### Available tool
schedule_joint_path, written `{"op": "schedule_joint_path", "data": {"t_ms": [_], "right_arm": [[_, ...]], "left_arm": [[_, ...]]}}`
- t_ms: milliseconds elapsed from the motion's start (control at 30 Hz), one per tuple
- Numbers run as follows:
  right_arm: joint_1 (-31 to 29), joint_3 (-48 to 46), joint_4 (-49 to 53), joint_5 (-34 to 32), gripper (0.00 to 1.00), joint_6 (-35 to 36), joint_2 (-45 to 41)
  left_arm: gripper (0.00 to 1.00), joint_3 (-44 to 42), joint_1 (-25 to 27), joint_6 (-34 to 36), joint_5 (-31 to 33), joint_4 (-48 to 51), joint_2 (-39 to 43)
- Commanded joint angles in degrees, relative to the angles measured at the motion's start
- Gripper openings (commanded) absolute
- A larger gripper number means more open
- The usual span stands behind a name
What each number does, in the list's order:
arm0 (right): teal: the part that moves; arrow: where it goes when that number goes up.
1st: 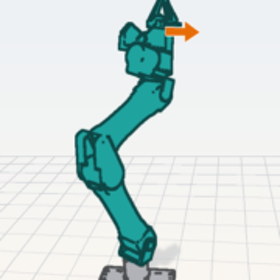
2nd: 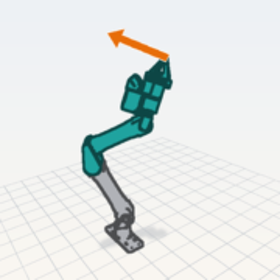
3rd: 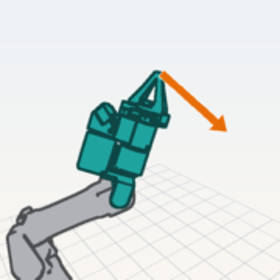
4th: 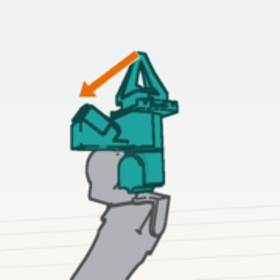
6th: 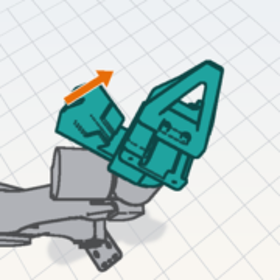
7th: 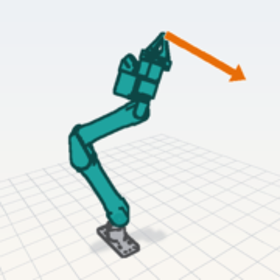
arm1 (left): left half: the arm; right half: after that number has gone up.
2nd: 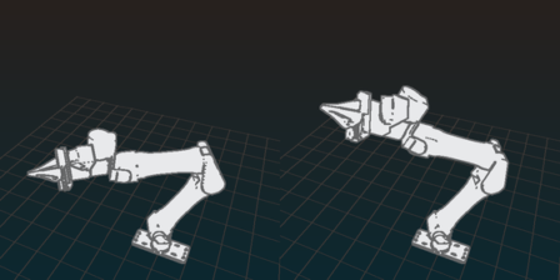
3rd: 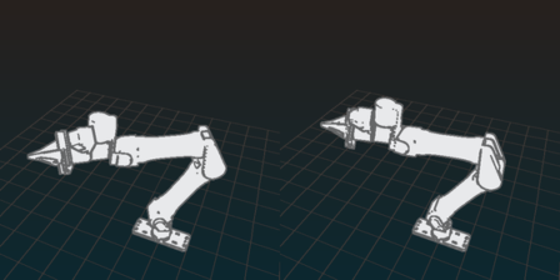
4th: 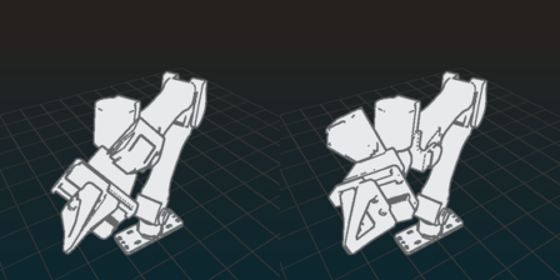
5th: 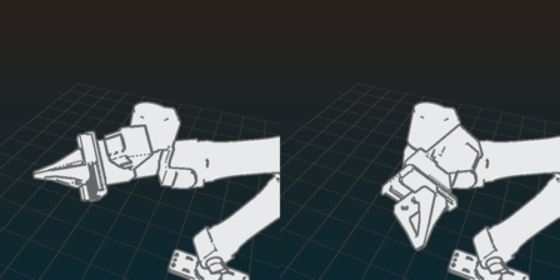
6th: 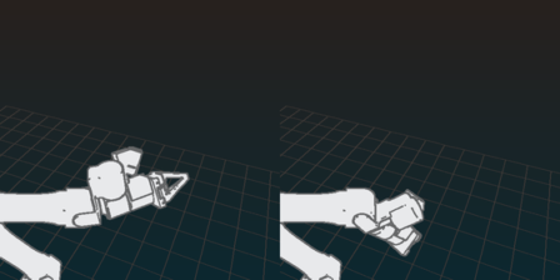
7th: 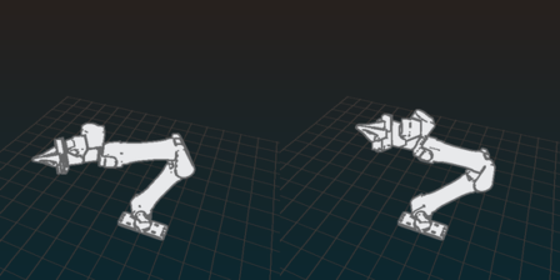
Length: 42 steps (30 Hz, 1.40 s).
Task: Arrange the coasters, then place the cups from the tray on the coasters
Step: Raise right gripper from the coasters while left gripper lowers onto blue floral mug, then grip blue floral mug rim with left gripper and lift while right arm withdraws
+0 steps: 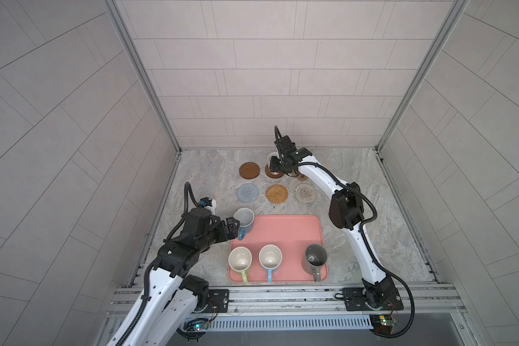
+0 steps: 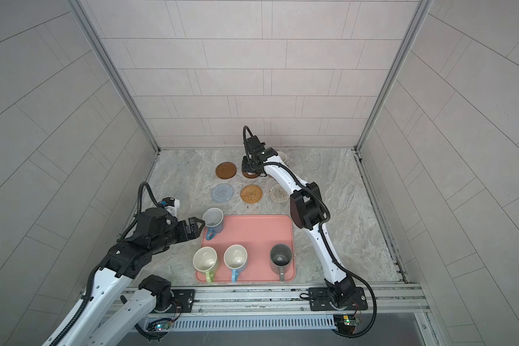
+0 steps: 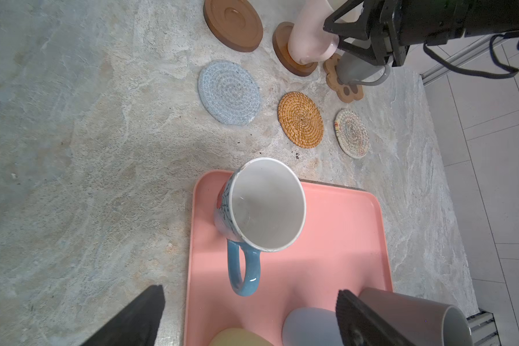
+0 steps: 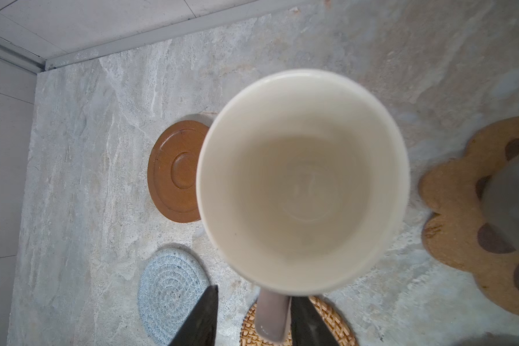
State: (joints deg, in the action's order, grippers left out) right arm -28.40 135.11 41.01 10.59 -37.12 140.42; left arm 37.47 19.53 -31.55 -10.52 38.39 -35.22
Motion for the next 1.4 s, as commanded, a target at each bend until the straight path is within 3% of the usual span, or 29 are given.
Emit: {"op": "schedule_joint_path", "data": {"t_ms": [0, 267, 467, 933, 1133, 1367], "right_arm": [[-0.27, 1.72, 1.90, -1.70, 0.43, 0.33, -0.10], [-0.20, 1.10, 6.95, -4.69, 0.50, 4.34, -4.03], [-0.24, -4.68, 7.51, -6.09, 0.53, 6.11, -10.00], [-0.26, -34.54, -2.89, -4.49, 0.54, 5.16, -34.90], [-0.29, -47.27, -5.28, -5.61, 0.54, 3.71, -45.61], [-0.27, -56.06, -4.79, -8.66, 0.54, 2.78, -55.78]], "left_arm": [[0.96, -0.19, 0.25, -0.35, -0.26, 0.34, 0.59], [0.94, 0.39, 0.32, 0.09, -0.64, 1.60, -0.84], [0.93, 1.13, 1.28, 0.60, -0.03, 2.09, -2.77], [0.88, 4.07, 9.83, 1.66, 5.20, 3.27, -13.47], [0.79, 5.95, 14.62, 2.37, 9.36, 4.38, -19.84], [0.66, 7.69, 15.90, 2.06, 10.18, 5.95, -27.37]]}}
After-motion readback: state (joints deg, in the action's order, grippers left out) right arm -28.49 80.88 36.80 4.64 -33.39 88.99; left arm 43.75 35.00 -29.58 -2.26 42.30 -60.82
